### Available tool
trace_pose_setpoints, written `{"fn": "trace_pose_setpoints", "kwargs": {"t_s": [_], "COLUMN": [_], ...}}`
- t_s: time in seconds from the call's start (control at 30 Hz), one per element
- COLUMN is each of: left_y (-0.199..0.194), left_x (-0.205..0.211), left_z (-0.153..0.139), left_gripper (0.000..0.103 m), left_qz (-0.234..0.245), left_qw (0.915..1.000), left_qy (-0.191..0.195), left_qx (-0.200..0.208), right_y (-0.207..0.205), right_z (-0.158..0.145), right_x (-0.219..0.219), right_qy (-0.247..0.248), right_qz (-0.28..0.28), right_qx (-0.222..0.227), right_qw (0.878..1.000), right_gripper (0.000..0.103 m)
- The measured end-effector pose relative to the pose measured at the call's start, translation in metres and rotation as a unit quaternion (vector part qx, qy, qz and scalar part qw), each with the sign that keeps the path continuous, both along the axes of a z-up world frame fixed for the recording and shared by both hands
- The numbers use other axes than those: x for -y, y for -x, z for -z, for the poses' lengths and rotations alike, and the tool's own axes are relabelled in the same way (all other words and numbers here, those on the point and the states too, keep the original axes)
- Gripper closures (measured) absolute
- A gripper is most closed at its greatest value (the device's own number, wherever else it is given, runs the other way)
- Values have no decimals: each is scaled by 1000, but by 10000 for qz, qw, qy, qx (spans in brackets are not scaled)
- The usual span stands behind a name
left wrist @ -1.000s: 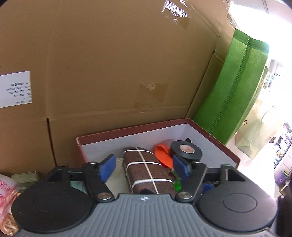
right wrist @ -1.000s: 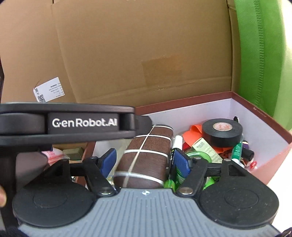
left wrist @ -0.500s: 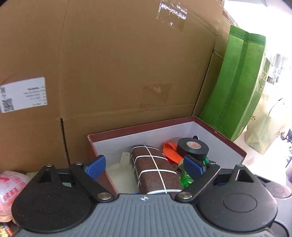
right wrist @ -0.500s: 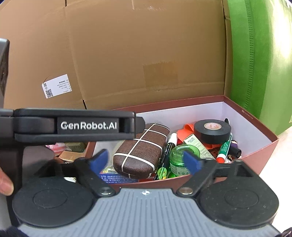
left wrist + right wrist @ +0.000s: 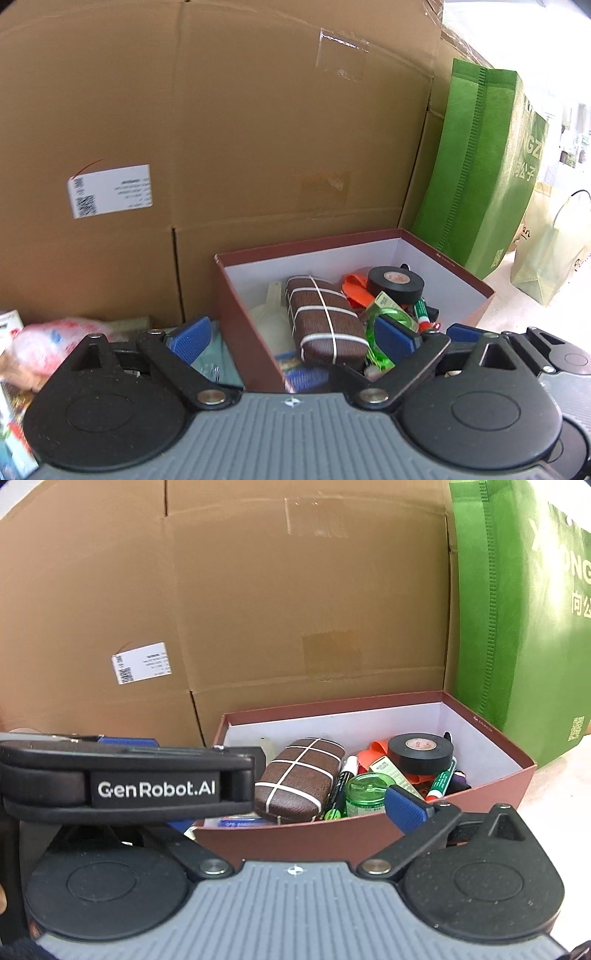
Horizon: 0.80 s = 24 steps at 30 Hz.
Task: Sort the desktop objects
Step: 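Withdraw both tools from the red-brown box back toward the pile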
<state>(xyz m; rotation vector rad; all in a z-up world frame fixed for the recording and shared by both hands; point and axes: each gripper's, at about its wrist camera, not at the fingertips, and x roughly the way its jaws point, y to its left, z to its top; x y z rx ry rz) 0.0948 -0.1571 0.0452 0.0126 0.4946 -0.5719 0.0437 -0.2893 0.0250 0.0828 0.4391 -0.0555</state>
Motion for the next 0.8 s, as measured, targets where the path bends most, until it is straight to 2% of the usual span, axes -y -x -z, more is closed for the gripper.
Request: {"fn": "trace_pose_setpoints", "kwargs": {"t_s": [0.37,0.8], "left_y": [41,74], "left_x": [-23,-61], "left_z": [5,33], "left_gripper": [5,5], "left_qz": [-386,-905], "left_qw": [9992,9957], "left_qy": [-124,-25], "left_qx": [36,-214], "right_y": [32,45], "right_z": [1,28], "right_x": [-19,-59], "right_qy": [-5,25], "right_qz": [-277,-873], "right_qx": [25,-342], "right_qw": [9996,9956], "right_gripper": [2,2]}}
